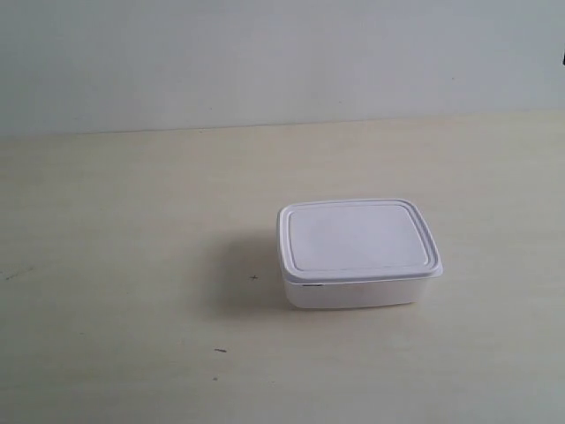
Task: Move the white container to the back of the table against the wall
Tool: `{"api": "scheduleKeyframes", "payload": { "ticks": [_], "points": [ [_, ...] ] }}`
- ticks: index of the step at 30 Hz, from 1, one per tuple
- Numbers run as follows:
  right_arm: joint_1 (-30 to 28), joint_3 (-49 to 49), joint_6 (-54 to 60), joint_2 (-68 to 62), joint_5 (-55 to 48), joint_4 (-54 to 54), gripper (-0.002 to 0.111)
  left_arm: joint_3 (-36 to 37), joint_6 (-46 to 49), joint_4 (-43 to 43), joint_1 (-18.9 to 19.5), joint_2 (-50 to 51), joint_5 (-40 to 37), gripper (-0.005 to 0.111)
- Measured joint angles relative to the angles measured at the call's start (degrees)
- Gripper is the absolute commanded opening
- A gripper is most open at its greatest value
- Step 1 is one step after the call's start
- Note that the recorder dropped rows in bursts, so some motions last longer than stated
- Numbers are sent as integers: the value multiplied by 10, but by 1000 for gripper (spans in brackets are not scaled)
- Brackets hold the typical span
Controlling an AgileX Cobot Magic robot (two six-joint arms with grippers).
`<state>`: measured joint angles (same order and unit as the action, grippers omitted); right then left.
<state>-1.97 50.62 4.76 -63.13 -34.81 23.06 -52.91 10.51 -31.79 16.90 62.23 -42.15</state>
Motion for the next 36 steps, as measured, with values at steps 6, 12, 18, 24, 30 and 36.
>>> {"api": "scheduleKeyframes", "payload": {
  "ticks": [6,12,18,24,30,36],
  "points": [
    [0,45,14,-32,-70,61,0,-2,26,-15,-106,32,29,0],
    [25,84,55,-93,-145,138,0,-5,-6,-17,-305,80,115,0],
    [98,87,65,-155,-229,143,0,-5,-51,-17,-474,189,139,0],
    [114,17,86,-188,-233,105,0,-5,-92,-18,-588,267,184,0],
    [114,-60,113,-233,-163,102,0,-24,-112,-23,-634,347,202,0],
    [114,-68,137,-299,-98,123,0,-82,-112,-21,-639,437,209,0]
  ]
}}
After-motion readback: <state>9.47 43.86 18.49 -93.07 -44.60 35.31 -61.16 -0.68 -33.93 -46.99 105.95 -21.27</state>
